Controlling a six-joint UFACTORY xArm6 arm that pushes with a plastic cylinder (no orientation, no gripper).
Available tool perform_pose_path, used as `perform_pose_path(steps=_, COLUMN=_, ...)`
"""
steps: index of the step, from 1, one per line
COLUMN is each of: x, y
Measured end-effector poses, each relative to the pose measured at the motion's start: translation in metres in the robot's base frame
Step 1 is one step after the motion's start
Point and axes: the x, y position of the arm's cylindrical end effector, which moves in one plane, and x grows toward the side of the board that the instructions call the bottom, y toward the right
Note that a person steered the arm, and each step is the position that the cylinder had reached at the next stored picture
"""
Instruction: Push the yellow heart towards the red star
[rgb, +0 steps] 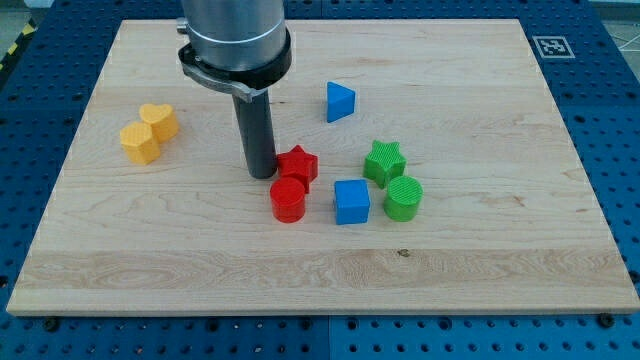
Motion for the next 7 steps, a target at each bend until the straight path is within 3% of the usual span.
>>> perform_pose_path(steps=3, x=-0.011, y=-0.024)
perform_pose_path(steps=4, x=0.002, y=-0.041)
perform_pose_path(steps=5, x=0.017, y=-0.068)
perform_pose_path(steps=7, x=0.02, y=-0.178)
